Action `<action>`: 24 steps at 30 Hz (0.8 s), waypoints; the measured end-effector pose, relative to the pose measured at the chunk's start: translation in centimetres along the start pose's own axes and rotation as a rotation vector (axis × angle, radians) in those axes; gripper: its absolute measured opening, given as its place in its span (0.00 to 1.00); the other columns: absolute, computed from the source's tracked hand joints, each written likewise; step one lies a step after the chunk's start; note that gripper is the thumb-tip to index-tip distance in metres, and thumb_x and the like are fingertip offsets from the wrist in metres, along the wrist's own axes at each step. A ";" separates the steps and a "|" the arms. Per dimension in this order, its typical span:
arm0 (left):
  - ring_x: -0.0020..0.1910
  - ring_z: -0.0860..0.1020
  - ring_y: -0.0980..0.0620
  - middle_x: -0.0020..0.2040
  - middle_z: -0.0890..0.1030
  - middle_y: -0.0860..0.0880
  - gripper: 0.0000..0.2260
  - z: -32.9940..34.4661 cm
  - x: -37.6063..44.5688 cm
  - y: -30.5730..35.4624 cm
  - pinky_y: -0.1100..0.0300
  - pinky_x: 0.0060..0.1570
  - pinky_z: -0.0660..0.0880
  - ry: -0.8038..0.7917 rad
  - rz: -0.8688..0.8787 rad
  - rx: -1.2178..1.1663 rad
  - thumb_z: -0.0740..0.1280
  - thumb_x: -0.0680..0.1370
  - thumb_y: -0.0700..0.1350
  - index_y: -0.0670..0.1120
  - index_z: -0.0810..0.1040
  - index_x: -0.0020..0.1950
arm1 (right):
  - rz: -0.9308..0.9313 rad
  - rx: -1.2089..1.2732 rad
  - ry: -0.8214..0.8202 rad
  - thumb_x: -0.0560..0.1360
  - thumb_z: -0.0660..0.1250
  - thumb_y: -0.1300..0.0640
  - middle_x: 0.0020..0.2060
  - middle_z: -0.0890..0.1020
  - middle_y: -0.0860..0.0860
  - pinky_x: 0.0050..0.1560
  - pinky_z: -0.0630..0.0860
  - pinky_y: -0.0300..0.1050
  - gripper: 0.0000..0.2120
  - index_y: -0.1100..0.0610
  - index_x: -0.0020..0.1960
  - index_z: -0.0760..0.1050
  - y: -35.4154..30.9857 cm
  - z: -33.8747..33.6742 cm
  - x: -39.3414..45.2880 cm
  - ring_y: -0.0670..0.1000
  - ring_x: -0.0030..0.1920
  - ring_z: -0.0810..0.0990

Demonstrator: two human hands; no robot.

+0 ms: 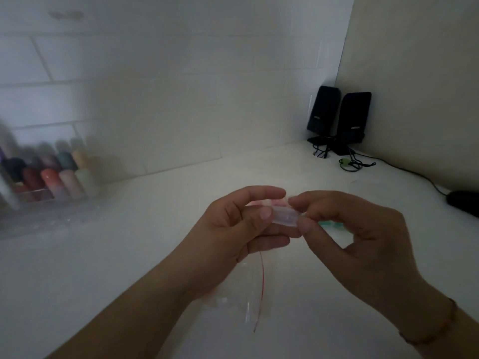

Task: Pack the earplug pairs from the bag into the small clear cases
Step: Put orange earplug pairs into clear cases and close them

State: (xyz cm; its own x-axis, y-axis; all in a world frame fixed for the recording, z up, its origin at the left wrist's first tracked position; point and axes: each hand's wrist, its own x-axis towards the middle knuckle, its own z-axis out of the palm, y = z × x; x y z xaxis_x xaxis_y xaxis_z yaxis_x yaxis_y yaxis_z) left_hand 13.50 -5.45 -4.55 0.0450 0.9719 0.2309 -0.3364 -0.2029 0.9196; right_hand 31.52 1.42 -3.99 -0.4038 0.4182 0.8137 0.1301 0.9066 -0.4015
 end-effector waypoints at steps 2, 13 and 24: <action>0.53 0.83 0.42 0.53 0.83 0.38 0.15 0.0 0.0 -0.1 0.58 0.50 0.79 0.018 0.016 0.029 0.68 0.74 0.46 0.46 0.78 0.60 | 0.020 -0.005 -0.007 0.72 0.67 0.57 0.44 0.84 0.45 0.47 0.76 0.32 0.07 0.59 0.38 0.79 -0.1 0.1 0.0 0.42 0.45 0.83; 0.50 0.84 0.43 0.50 0.85 0.41 0.24 0.4 0.5 -0.5 0.55 0.49 0.80 0.127 0.134 0.226 0.76 0.68 0.45 0.44 0.75 0.62 | -0.103 -0.194 -0.080 0.72 0.73 0.51 0.49 0.83 0.47 0.48 0.77 0.42 0.15 0.57 0.55 0.80 -0.1 -0.1 0.1 0.47 0.48 0.81; 0.62 0.77 0.38 0.65 0.76 0.34 0.21 0.5 -0.1 0.1 0.48 0.61 0.75 -0.283 -0.026 -0.106 0.64 0.80 0.46 0.37 0.71 0.69 | -0.083 0.087 -0.053 0.74 0.68 0.55 0.60 0.78 0.48 0.63 0.73 0.48 0.13 0.51 0.58 0.73 -0.8 0.5 0.0 0.50 0.66 0.75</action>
State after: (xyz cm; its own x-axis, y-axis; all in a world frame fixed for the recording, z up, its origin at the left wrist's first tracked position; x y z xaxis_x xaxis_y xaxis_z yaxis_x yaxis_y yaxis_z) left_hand 13.92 -5.66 -4.33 0.3104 0.9017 0.3009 -0.4274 -0.1504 0.8915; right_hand 30.98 0.64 -3.92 -0.4570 0.3367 0.8233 0.0165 0.9286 -0.3706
